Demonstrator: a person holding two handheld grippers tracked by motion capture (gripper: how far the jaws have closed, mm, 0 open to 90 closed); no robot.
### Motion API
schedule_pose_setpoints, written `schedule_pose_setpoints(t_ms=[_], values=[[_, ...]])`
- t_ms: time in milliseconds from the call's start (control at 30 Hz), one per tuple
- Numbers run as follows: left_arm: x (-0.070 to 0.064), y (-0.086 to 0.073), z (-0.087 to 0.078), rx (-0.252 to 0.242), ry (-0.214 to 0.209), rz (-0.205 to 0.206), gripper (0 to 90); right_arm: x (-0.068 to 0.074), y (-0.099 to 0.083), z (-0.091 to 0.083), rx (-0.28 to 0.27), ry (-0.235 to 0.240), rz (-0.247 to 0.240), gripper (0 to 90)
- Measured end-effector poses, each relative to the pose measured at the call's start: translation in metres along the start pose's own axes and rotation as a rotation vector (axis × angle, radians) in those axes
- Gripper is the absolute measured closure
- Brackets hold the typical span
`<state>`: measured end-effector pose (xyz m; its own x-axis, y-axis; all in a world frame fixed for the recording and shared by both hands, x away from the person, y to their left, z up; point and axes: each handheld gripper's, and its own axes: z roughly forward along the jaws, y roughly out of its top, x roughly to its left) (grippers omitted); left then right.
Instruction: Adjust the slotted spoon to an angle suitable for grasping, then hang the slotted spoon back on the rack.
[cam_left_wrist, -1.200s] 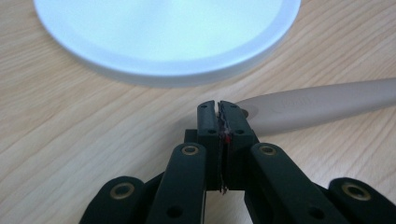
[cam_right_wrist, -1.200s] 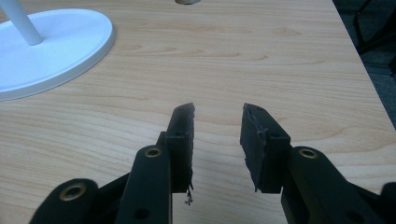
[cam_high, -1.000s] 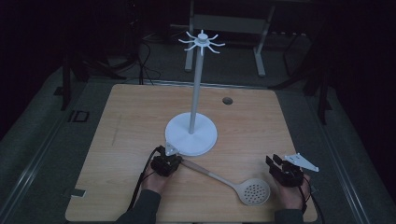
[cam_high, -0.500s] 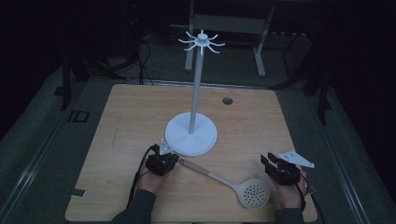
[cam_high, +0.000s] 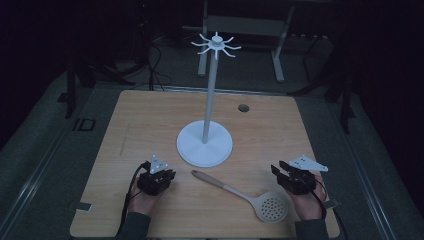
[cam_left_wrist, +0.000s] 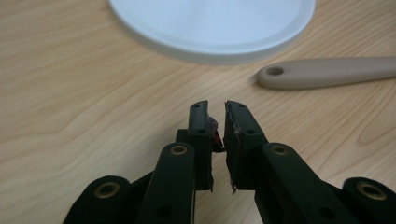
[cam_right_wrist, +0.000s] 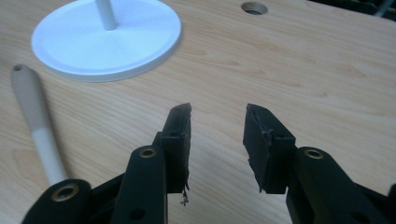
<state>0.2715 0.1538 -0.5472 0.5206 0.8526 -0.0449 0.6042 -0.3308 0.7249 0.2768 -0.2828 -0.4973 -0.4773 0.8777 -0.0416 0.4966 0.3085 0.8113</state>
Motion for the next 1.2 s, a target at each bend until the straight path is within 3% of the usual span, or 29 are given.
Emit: schedule_pose_setpoints(t_ms=[367, 800, 1200], values=[[0.007, -0.008, -0.011, -0.012, 0.024, -0.009, 79.7, 0.019, 0.028, 0.003, 0.040, 0.057, -0.121, 59.0], [0.013, -0.017, -0.022, -0.018, 0.042, -0.016, 75.2, 0.031, 0.046, 0.012, 0.096, 0.139, -0.181, 58.1], [0.025, -0.026, -0.034, -0.057, 0.079, -0.055, 72.1, 0.055, 0.057, 0.035, 0.202, 0.228, -0.263, 58.2]])
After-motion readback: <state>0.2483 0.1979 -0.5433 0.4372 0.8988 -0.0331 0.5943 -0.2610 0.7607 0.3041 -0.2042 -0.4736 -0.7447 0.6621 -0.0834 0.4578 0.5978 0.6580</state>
